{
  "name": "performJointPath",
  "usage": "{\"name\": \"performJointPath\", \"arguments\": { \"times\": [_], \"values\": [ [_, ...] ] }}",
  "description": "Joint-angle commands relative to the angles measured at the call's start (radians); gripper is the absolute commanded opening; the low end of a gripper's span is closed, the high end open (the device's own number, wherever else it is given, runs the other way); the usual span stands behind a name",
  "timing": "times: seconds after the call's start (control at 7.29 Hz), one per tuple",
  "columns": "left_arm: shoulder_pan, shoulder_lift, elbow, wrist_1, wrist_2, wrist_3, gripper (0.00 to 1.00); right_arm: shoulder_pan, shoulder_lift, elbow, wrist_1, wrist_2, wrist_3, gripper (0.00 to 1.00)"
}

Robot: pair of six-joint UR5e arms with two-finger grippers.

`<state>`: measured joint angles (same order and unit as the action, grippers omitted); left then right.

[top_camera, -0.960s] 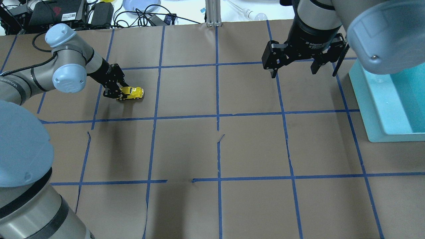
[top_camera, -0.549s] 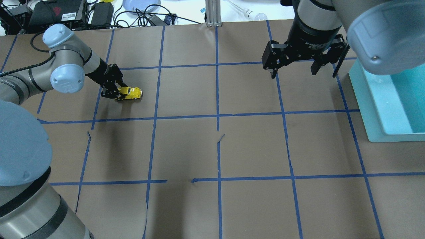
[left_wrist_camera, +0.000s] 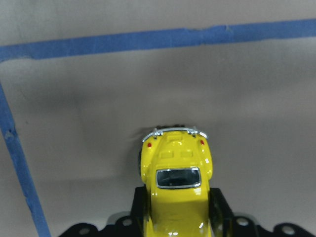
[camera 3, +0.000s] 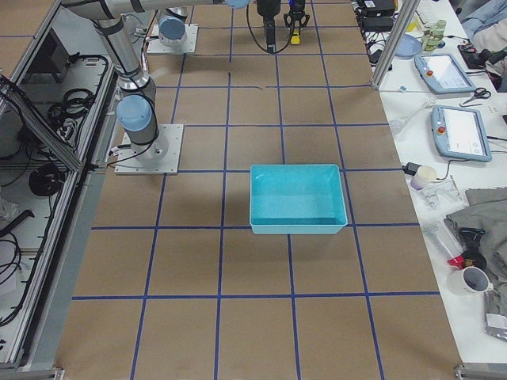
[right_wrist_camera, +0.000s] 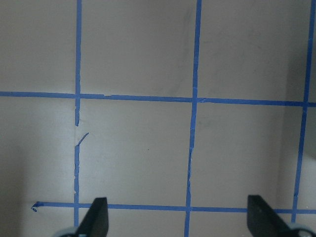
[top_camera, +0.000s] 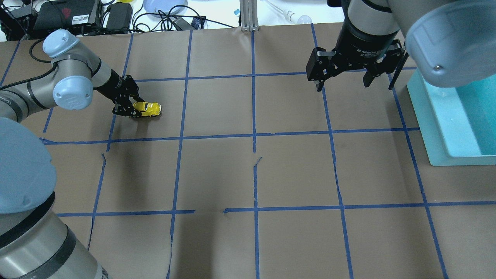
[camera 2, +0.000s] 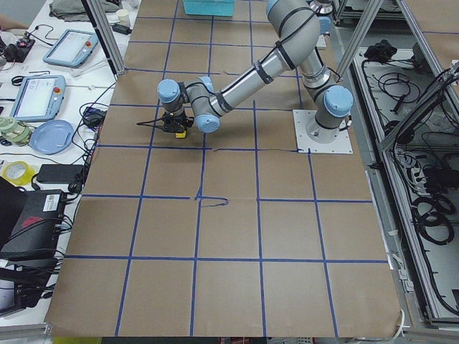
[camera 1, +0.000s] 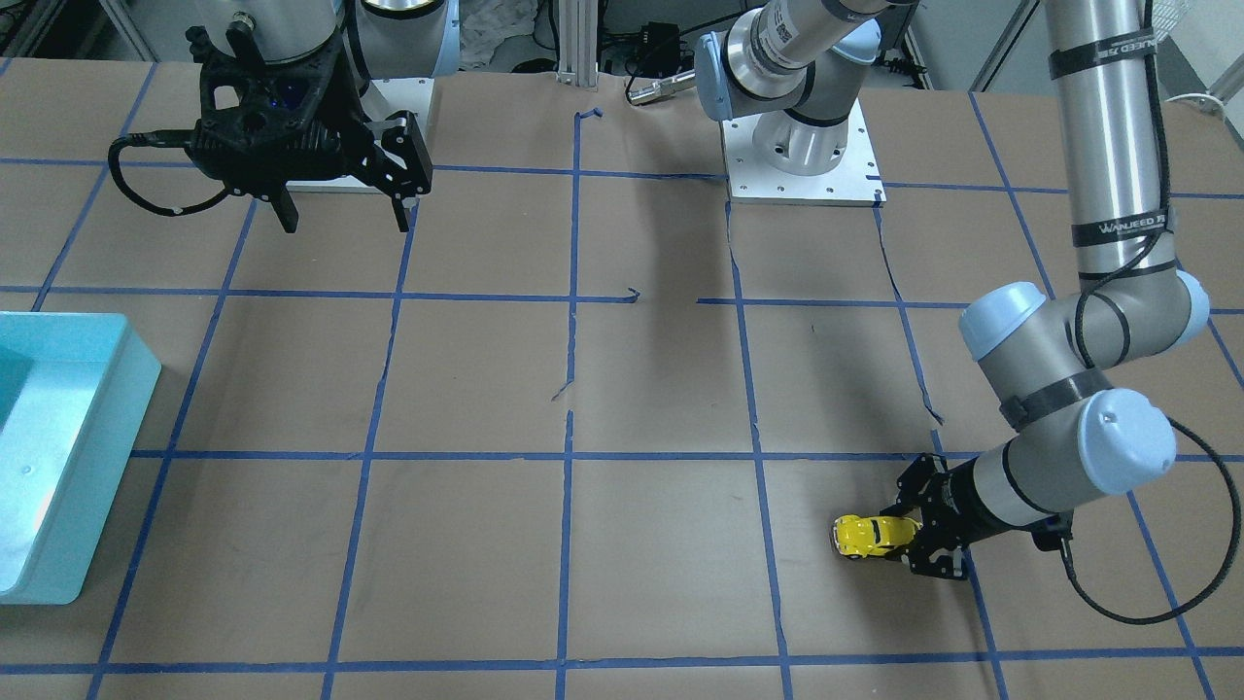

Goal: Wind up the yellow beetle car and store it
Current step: 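Open the left gripper and lift it off the car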

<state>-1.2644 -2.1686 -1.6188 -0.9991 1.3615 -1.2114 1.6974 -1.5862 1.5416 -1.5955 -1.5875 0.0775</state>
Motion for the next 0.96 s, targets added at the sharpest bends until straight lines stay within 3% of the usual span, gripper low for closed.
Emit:
{"name": "performJointPath", "arguments": {
  "times": [0.0,0.41,0.69,0.82],
  "values": [
    [0.000,0.003,0.004,0.005,0.002,-0.040,0.87,0.001,0.000,0.000,0.000,0.001,-0.001,1.00],
    [-0.012,0.047,0.034,-0.013,0.002,-0.005,0.87,0.001,0.000,0.000,0.002,0.000,-0.002,1.00],
    [-0.035,0.122,0.103,-0.155,0.005,0.358,0.89,0.001,0.000,0.000,0.003,-0.002,-0.005,1.00],
    [-0.041,0.180,0.161,-0.268,0.071,0.524,0.96,0.001,0.000,0.000,0.006,-0.005,-0.007,1.00]
  ]
}}
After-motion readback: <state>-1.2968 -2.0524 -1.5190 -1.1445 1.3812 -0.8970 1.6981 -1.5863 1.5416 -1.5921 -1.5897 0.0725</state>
